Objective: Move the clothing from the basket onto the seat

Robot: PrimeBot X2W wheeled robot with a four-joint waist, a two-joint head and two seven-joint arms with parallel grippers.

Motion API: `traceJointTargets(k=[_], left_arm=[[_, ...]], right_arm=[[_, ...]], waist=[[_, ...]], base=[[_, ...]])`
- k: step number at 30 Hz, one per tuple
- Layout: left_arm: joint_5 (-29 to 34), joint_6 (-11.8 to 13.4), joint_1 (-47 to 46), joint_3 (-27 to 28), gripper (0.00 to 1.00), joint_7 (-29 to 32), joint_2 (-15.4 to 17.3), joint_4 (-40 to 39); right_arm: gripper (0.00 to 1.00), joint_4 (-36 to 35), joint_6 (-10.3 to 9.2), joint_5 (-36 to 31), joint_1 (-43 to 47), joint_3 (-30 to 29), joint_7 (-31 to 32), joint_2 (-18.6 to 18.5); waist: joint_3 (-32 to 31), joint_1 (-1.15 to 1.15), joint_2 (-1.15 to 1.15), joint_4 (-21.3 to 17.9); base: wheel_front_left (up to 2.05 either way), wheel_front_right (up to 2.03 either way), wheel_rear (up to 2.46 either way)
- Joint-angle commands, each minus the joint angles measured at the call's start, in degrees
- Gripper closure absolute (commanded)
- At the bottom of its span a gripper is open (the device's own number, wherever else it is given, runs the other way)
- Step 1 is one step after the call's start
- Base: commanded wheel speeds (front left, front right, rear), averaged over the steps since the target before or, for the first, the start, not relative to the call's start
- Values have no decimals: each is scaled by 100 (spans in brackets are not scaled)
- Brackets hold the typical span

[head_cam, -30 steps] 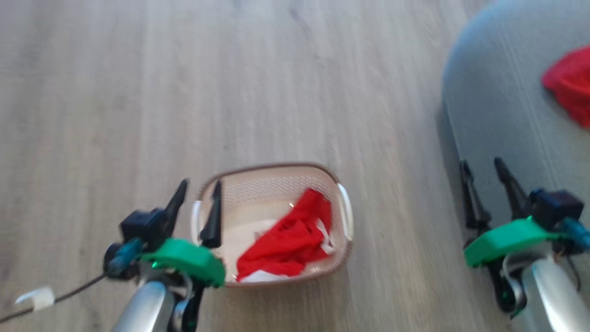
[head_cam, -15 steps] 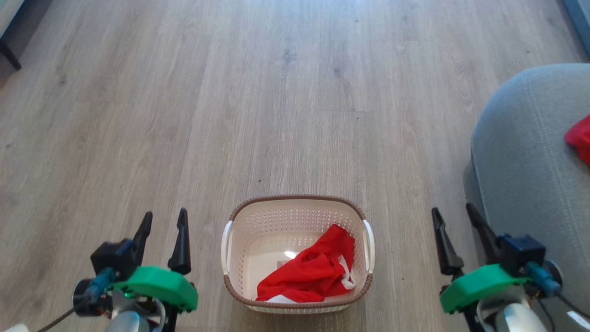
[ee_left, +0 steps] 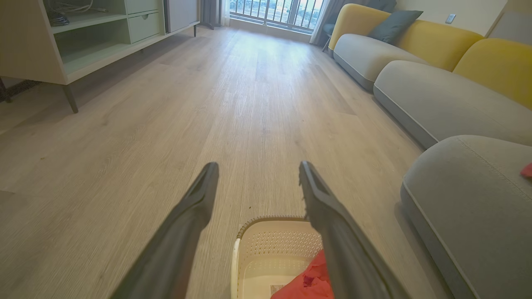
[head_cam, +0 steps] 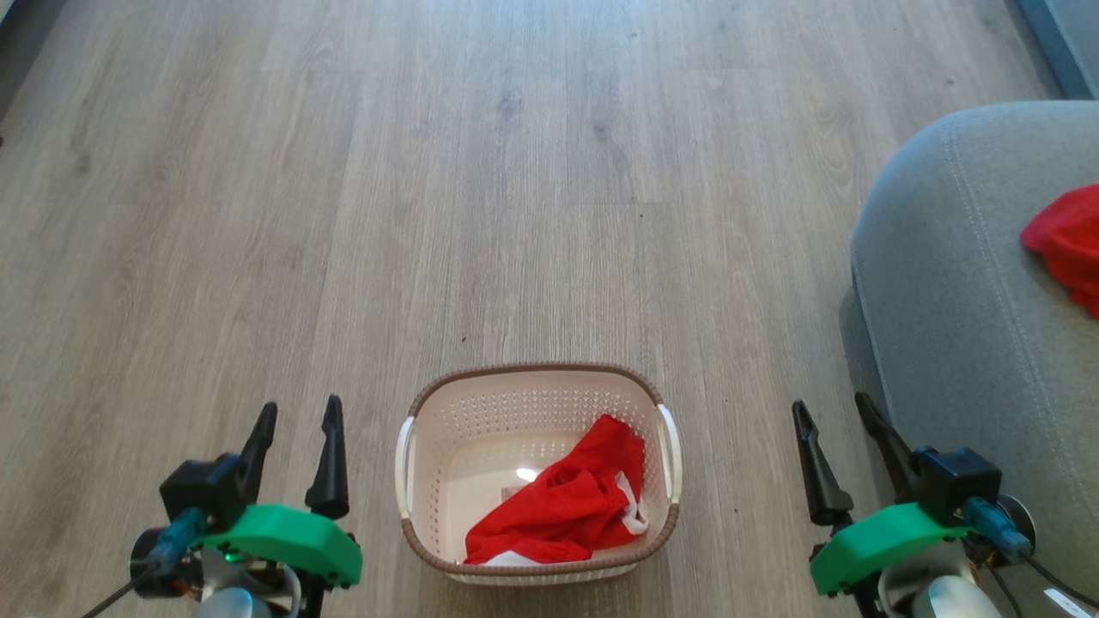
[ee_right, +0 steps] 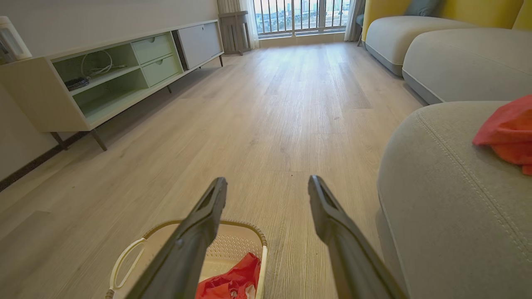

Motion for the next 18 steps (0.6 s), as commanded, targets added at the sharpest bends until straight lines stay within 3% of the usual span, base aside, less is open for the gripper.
traceJointTargets(k=[1, 18], left_arm=[[81, -32, -158, 231, 0, -71, -4, -144], [154, -109, -137, 320, 0, -71, -45, -118]], right_arm=[[0, -170, 14, -39, -149, 111, -61, 16], [0, -182, 14, -107, -162, 51, -61, 23]], waist=[[-5, 1, 0, -18], [-17, 1, 0, -81]], base=[[0, 0, 0], [0, 0, 0]])
